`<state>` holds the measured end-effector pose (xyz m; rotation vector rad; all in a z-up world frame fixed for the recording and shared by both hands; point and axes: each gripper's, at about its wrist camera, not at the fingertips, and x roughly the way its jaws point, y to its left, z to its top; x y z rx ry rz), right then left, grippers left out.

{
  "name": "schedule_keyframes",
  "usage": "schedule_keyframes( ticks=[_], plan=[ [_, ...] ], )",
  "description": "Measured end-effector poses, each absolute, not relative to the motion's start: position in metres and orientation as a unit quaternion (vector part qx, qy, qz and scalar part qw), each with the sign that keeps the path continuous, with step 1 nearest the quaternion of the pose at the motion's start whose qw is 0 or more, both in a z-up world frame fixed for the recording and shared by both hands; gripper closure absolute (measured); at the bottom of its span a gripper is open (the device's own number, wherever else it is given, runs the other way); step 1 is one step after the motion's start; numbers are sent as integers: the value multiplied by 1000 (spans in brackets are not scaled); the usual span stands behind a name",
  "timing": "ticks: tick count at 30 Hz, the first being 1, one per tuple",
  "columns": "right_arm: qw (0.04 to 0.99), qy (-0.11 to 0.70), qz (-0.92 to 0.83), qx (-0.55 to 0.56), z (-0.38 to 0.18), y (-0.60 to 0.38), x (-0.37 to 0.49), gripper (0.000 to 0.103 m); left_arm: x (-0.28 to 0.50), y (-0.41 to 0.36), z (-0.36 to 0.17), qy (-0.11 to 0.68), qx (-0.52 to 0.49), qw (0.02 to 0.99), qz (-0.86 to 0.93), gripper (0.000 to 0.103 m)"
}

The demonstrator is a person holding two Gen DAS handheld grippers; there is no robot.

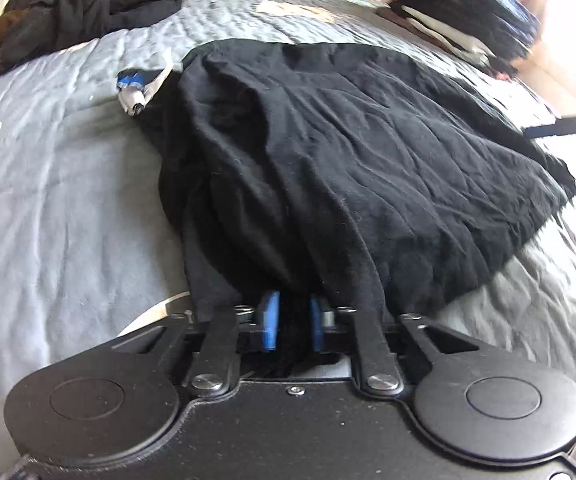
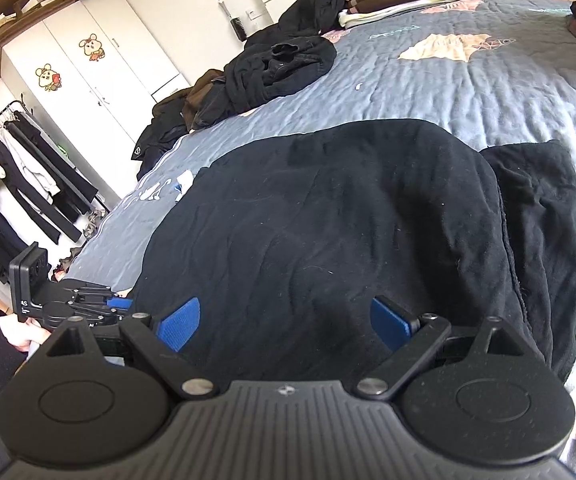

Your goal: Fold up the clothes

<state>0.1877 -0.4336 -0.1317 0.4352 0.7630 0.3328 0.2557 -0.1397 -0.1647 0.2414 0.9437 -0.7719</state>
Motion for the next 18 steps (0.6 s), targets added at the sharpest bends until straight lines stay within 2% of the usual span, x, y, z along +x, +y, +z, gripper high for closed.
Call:
schedule_keyframes(
  ticks=[4, 5, 10, 13, 15, 16, 17, 18],
  plan=[
    [892, 368, 161, 208, -131, -435, 187, 11, 254, -109, -140, 434, 107, 817, -364, 96],
    [892, 368, 161, 209, -132, -436, 187, 11, 253, -101, -136, 436, 103, 818, -361, 103],
    [885, 395, 146, 197, -140, -437, 191, 11, 241, -88, -136, 448, 117, 812, -354, 103],
    [881, 415, 136, 182, -147, -435, 193, 11, 241, -93, -131, 430, 80, 825, -358, 98],
    [882, 412, 140, 183, -146, -433, 192, 11, 245, -104, -129, 417, 65, 833, -358, 83],
    [883, 407, 145, 185, -145, -433, 191, 11, 248, -111, -129, 414, 64, 835, -357, 56],
    [884, 402, 151, 186, -143, -432, 190, 11, 251, -117, -130, 410, 67, 838, -355, 35],
    [884, 399, 156, 186, -142, -431, 189, 11, 253, -122, -132, 401, 70, 841, -356, 34]
  ],
)
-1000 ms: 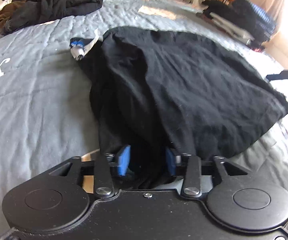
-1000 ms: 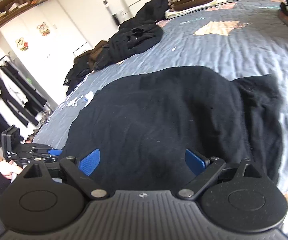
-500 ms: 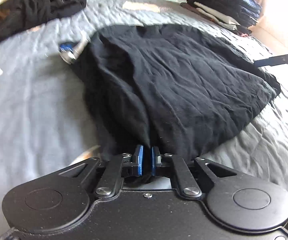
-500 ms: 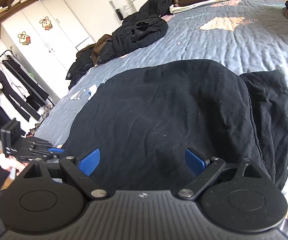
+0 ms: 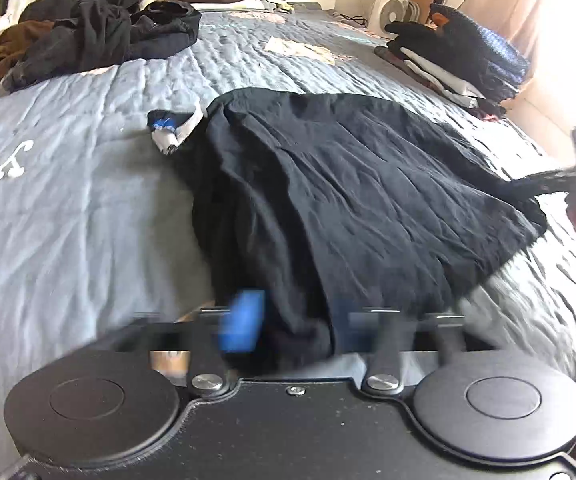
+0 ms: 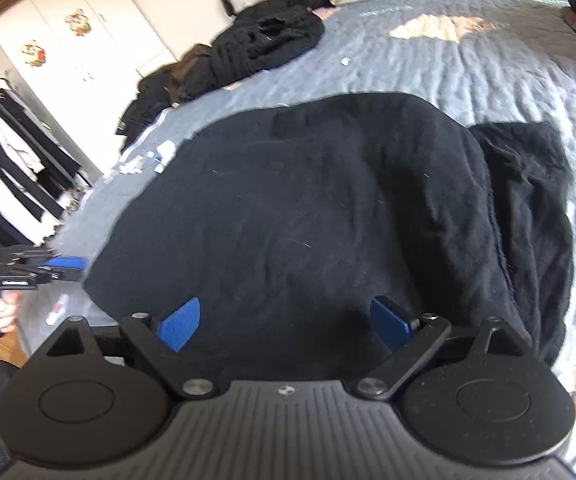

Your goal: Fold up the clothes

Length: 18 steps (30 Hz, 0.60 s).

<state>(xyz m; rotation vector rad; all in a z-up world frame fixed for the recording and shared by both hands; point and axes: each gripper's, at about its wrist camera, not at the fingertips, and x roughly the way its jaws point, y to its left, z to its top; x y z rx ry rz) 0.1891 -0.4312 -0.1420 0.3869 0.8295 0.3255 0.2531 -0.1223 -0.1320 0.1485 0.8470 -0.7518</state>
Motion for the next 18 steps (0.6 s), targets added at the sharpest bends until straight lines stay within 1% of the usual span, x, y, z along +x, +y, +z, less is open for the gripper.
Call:
schedule_keyframes(
  ticks=[1, 3, 5, 6, 7, 8, 10, 16, 18],
  plan=[
    [885, 397, 161, 184, -142, -431, 188, 11, 255, -125, -134, 397, 71, 841, -360, 34],
    [885, 397, 166, 181, -141, -430, 187, 11, 261, -126, -139, 412, 50, 826, -381, 40],
    [883, 400, 164, 181, -143, -430, 188, 11, 264, -123, -146, 425, 37, 810, -403, 52],
    [883, 402, 163, 180, -144, -430, 189, 11, 266, -122, -150, 431, 34, 804, -408, 55],
    [882, 403, 163, 180, -144, -429, 190, 11, 267, -119, -153, 438, 28, 798, -414, 61],
    [882, 405, 162, 180, -145, -429, 191, 11, 269, -114, -154, 442, 16, 792, -421, 63],
    [881, 407, 164, 178, -146, -427, 192, 11, 275, -101, -156, 448, -20, 781, -434, 66],
    [877, 421, 157, 170, -154, -426, 195, 11, 299, -74, -182, 480, -96, 771, -407, 66],
    [876, 425, 154, 168, -157, -426, 196, 11, 301, -78, -189, 477, -110, 764, -419, 67]
  ],
)
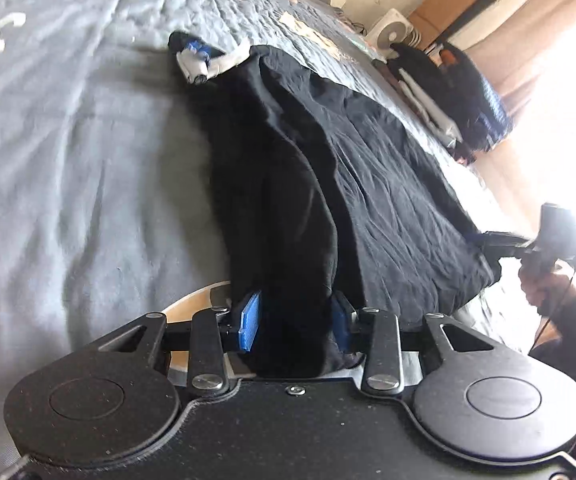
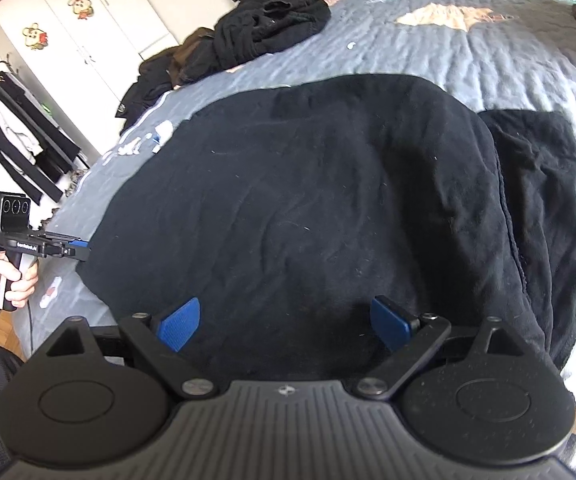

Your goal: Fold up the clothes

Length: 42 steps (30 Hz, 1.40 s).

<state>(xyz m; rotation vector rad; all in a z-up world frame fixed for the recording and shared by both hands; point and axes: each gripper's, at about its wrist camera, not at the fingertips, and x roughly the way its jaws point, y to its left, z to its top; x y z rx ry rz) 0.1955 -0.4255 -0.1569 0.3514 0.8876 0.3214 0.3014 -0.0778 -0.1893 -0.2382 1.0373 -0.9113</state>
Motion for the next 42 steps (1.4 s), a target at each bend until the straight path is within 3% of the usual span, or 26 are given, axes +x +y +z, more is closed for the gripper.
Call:
schedule_keyframes(
  ticks=[2, 6, 10, 14, 19, 21, 22, 23, 26, 34, 42],
  plan=[
    [877, 425, 154, 164, -157, -424, 195, 11, 300, -88, -189, 467, -113, 754, -448, 80],
    [878, 421, 156, 168, -156, -424, 195, 11, 295, -109, -191, 466, -84, 748, -466, 80],
    [877, 423, 156, 164, -157, -422, 196, 11, 303, -108, -206, 475, -111, 744, -456, 59],
    [877, 425, 158, 160, -158, -420, 197, 11, 296, -116, -209, 433, -96, 758, -478, 38],
    [877, 426, 159, 158, -158, -419, 197, 11, 295, -120, -207, 413, -80, 769, -481, 29],
    [877, 425, 160, 158, -157, -419, 197, 11, 300, -118, -205, 425, -85, 764, -478, 32],
    [877, 424, 161, 159, -157, -419, 197, 11, 302, -117, -204, 431, -85, 763, -475, 44],
    [877, 423, 161, 161, -156, -419, 197, 11, 303, -116, -204, 439, -84, 760, -472, 67],
    [881, 414, 169, 156, -152, -415, 195, 11, 301, -111, -204, 447, -83, 749, -481, 82],
    [889, 380, 210, 147, -134, -393, 194, 11, 300, -102, -199, 455, -86, 730, -503, 85],
    [895, 323, 281, 125, -94, -343, 187, 11, 307, -113, -206, 474, -70, 730, -486, 79]
  ],
)
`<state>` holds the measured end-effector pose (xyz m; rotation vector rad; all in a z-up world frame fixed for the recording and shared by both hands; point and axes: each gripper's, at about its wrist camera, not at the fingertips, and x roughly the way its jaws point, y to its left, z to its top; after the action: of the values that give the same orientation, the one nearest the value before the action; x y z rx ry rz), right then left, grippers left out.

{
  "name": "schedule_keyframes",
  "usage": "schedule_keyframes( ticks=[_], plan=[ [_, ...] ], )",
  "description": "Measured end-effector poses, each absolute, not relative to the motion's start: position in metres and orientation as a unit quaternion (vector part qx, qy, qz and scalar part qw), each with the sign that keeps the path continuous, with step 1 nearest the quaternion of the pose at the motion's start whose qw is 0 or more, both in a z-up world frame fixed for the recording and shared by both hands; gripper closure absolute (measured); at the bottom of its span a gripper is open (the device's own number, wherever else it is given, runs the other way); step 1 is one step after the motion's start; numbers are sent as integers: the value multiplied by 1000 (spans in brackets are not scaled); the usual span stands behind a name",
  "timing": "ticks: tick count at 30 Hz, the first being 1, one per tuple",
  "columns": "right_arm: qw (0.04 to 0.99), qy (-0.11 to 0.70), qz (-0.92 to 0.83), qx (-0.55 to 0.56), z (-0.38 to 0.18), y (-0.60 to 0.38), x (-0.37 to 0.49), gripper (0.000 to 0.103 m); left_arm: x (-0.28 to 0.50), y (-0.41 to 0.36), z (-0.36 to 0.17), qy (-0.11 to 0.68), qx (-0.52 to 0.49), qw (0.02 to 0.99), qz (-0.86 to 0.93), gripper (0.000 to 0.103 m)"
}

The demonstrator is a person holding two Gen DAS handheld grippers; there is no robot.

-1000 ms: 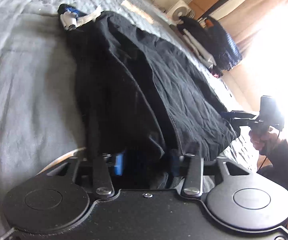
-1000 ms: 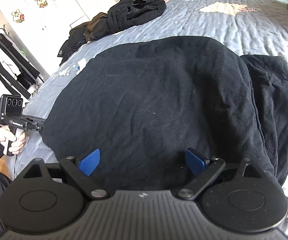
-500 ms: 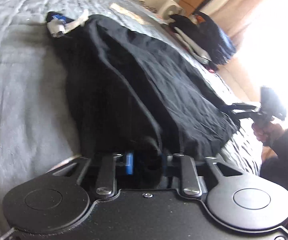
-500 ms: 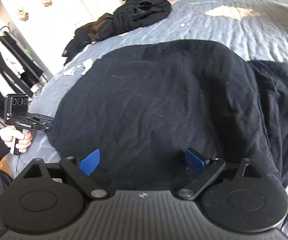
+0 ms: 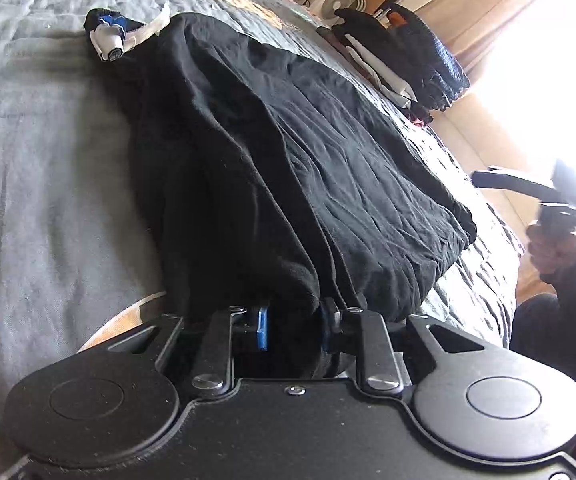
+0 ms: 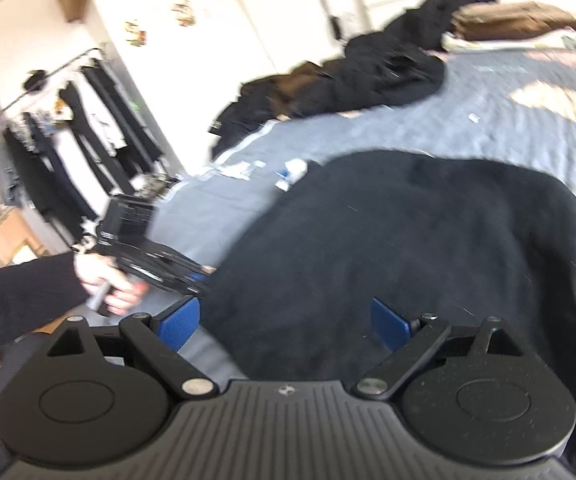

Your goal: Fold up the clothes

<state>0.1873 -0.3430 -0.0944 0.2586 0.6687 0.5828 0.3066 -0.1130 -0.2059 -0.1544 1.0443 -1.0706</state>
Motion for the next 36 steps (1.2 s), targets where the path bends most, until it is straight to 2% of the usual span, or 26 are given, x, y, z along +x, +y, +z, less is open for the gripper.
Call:
schedule_keyframes(
  ticks=[4, 8, 11, 22, 31, 33, 35, 36],
  plan=[
    [897, 302, 302, 117, -80, -329, 183, 11, 307, -114, -204, 478, -68, 730, -483, 80],
    [897, 295, 312, 109, -75, -319, 178, 11, 305, -112, -195, 473, -57, 729, -492, 88],
    [896, 296, 315, 103, -75, -317, 176, 11, 305, -103, -182, 469, -63, 724, -502, 91],
    [896, 293, 315, 110, -74, -323, 175, 11, 307, -74, -194, 502, -104, 709, -484, 90],
    [898, 301, 301, 110, -78, -326, 179, 11, 281, -47, -136, 449, -73, 795, -401, 88],
    [899, 299, 300, 111, -77, -327, 179, 11, 270, -58, -119, 430, -57, 827, -356, 76],
    [900, 299, 295, 115, -76, -328, 178, 11, 253, -77, -105, 396, -47, 857, -328, 35],
    [901, 300, 292, 115, -76, -329, 178, 11, 244, -86, -98, 377, -44, 870, -315, 28]
  ],
)
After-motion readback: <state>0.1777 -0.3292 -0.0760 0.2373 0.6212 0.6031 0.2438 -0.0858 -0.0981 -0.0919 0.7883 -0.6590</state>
